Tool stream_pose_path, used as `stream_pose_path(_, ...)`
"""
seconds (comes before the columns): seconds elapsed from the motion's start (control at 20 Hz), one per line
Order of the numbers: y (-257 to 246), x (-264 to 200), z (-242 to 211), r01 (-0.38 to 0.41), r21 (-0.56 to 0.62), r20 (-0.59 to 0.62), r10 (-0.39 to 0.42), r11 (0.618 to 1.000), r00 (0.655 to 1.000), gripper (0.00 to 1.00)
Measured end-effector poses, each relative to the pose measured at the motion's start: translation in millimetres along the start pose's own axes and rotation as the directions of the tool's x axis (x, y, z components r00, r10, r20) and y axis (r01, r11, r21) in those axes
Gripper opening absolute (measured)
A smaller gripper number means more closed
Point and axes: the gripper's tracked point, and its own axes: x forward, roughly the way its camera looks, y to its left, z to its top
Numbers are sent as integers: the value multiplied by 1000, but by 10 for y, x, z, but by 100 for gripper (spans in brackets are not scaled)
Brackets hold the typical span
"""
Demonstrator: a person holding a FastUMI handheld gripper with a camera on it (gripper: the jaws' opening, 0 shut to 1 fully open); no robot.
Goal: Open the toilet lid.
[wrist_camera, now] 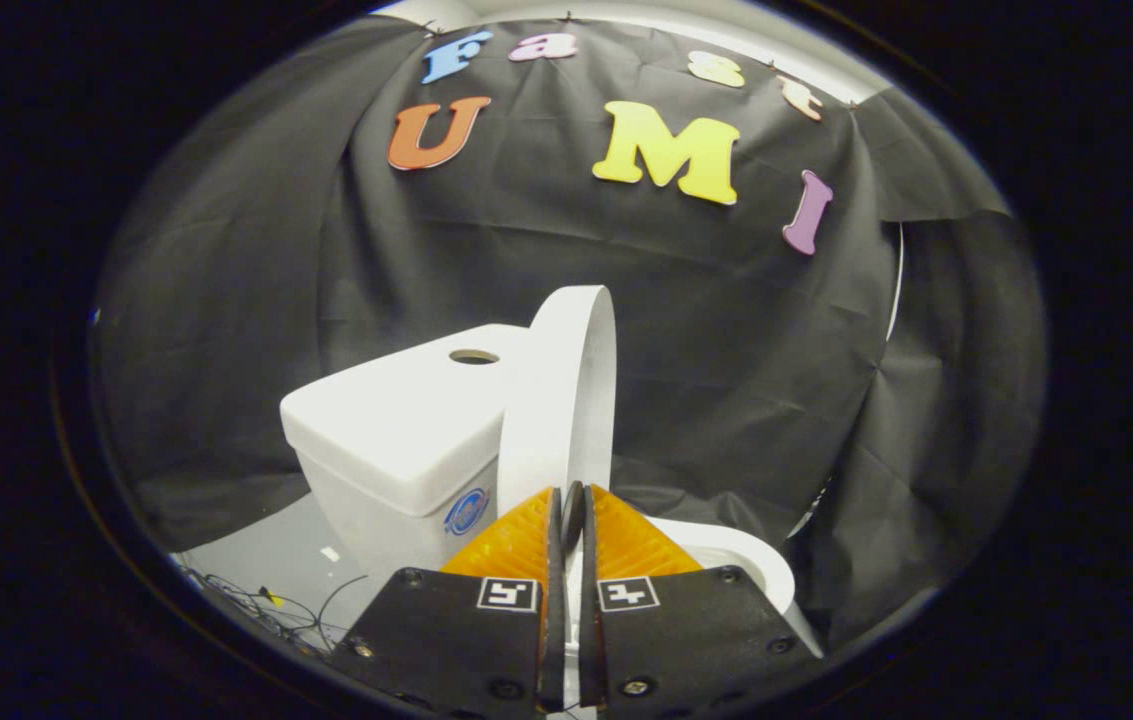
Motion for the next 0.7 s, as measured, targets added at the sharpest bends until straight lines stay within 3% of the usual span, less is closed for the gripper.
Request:
stream_pose_path(0.3,-4,17,-1,19,-58,2,-19,998,1000,9)
stream_pose_path(0.4,-13,-22,-7,-16,-64,-2,16,998,1000,14)
stream_pose_path(0.45,-36,-93,32,-52,-43,16,53,998,998,18)
stream_pose_path(0.55,-159,-302,212,-78,-13,101,79,997,992,41)
stream_pose_path(0.65,-405,-544,357,-64,19,205,58,998,977,64)
stream_pose_path(0.7,-532,-682,397,-65,42,249,52,997,967,71)
